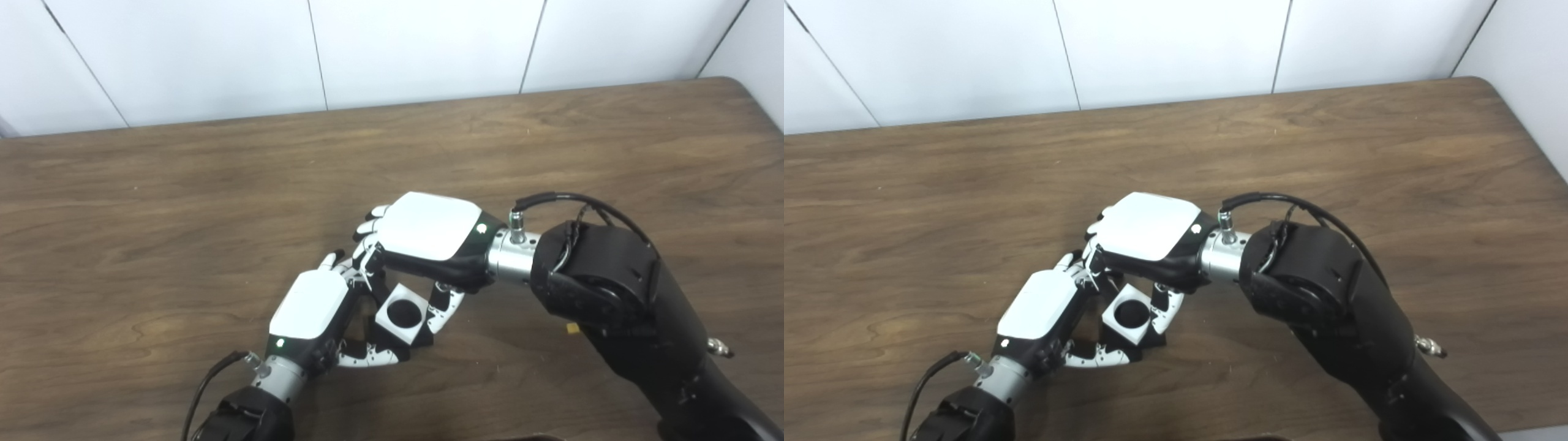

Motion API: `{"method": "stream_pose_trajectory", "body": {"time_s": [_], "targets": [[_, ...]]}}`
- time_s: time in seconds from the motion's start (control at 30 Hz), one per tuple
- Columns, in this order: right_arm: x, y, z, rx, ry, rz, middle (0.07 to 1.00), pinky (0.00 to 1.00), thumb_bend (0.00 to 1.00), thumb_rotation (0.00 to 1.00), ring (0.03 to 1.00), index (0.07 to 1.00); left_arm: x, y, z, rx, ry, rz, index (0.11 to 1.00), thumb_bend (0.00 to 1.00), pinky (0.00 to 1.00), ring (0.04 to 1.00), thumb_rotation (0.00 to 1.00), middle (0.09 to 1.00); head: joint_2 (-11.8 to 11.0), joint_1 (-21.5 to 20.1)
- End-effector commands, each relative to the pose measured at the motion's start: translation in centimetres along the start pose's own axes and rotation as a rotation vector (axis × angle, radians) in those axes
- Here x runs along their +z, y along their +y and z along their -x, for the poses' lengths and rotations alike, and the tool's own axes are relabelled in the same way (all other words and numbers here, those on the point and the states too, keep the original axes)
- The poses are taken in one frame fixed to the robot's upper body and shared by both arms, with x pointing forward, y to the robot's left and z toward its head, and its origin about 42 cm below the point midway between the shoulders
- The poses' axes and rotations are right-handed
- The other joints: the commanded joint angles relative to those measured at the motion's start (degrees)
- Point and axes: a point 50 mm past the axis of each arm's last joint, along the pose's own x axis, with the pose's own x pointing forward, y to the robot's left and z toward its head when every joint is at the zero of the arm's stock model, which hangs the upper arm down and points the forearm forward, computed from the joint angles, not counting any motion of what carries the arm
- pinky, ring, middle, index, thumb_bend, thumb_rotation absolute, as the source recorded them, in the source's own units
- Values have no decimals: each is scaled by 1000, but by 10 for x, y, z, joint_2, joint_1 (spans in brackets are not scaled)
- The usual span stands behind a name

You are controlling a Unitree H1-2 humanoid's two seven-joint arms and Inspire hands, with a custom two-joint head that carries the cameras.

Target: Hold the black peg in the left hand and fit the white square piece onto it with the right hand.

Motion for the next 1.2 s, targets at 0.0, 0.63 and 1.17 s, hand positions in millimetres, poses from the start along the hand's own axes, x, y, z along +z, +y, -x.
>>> {"method": "stream_pose_trajectory", "body": {"time_s": [0.0, 0.63, 1.17], "targets": [[3, -13, 2, -55, -17, 32, 779, 910, 524, 131, 881, 482, -2, -14, 2, -100, 13, 8, 488, 513, 992, 895, 50, 802, 2, 0], [-11, -2, 0, -37, 21, 25, 778, 882, 525, 133, 881, 484, -2, -14, 2, -103, 12, 4, 488, 513, 996, 900, 49, 803, 1, -1], [-11, 2, -2, -35, 16, 24, 777, 890, 525, 133, 881, 484, -1, -14, 2, -101, 9, 0, 489, 513, 998, 897, 49, 804, 3, -2]]}}
